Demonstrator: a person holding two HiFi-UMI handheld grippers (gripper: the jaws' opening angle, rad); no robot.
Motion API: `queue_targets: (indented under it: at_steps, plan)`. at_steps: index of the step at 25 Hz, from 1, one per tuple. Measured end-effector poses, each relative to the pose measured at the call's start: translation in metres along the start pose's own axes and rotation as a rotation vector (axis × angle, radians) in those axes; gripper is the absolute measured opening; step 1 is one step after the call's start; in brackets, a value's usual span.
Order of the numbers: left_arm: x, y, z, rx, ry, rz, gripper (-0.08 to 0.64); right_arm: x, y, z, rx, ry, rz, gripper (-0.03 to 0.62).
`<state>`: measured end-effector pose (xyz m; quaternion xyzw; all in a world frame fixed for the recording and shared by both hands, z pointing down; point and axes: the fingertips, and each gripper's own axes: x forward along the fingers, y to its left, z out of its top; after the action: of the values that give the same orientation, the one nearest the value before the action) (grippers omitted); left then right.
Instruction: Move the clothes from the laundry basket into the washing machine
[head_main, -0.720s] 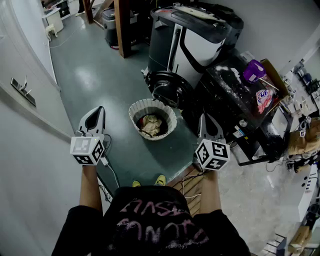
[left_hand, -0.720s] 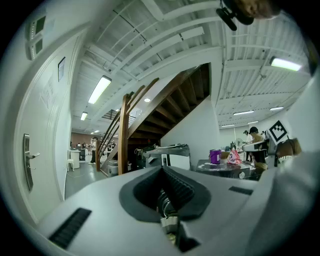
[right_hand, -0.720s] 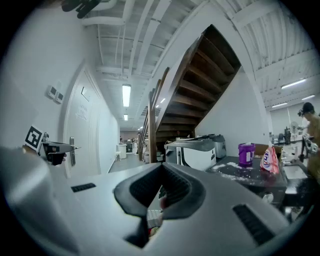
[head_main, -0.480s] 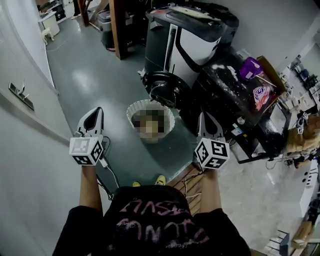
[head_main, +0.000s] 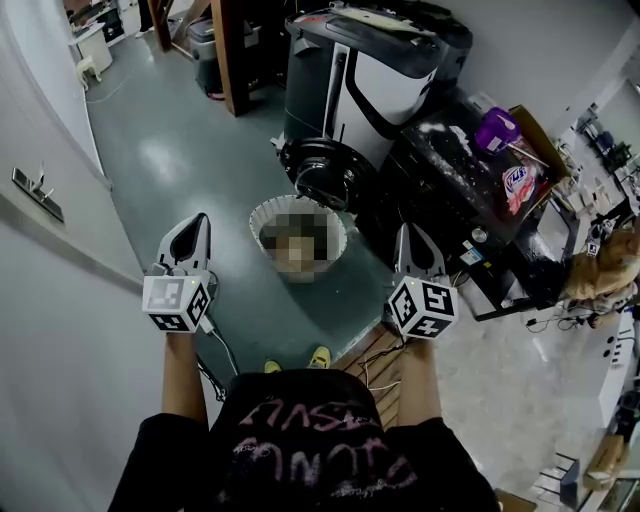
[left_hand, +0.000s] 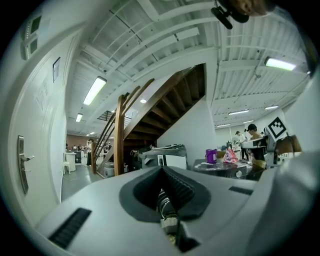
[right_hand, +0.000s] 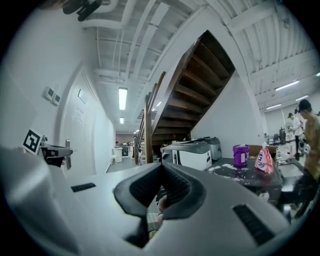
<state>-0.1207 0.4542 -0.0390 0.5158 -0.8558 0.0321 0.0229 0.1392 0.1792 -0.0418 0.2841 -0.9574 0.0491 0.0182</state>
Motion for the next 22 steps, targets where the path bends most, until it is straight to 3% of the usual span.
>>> queue_targets:
  at_steps: [5, 9, 15, 22]
  plan:
    - [-0.004, -0.003, -0.002, 0.002, 0.008, -0.006, 0.012, -0.007, 0.002, -0.002, 0.000, -0.004, -0.001, 0.005]
    - [-0.004, -0.008, -0.004, 0.007, 0.009, -0.020, 0.036, -0.011, 0.002, -0.004, 0.002, -0.006, 0.005, 0.050]
    - [-0.004, -0.009, -0.005, -0.006, 0.004, -0.037, 0.185, -0.014, 0.007, -0.005, 0.010, -0.012, 0.030, 0.185]
    - [-0.006, -0.006, -0.003, -0.010, 0.002, -0.045, 0.242, -0.015, 0.013, -0.006, 0.007, -0.007, 0.044, 0.242]
